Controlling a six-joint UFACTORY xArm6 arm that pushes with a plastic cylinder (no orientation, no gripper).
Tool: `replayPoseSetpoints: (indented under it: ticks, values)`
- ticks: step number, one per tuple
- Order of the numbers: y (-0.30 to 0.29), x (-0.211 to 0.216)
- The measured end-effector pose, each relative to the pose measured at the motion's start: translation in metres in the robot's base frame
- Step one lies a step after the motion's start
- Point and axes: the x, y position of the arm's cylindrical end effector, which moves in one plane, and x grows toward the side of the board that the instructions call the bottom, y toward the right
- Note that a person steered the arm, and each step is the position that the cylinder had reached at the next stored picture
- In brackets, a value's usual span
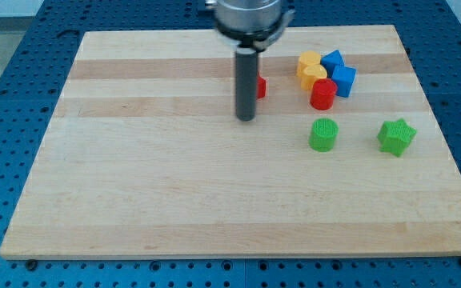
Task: Move the red star closer to yellow hexagon
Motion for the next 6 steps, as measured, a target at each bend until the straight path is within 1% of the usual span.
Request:
replayPoseSetpoints:
  ticks: [1,2,3,4,5,6]
  values:
    - [-0.021,-0.016]
    - [-0.012,-0.055]
    - [0.013,-0.078]
    - [-0.010,-0.080]
    - [-0.049,-0.070]
    - [-0.057,-0.054]
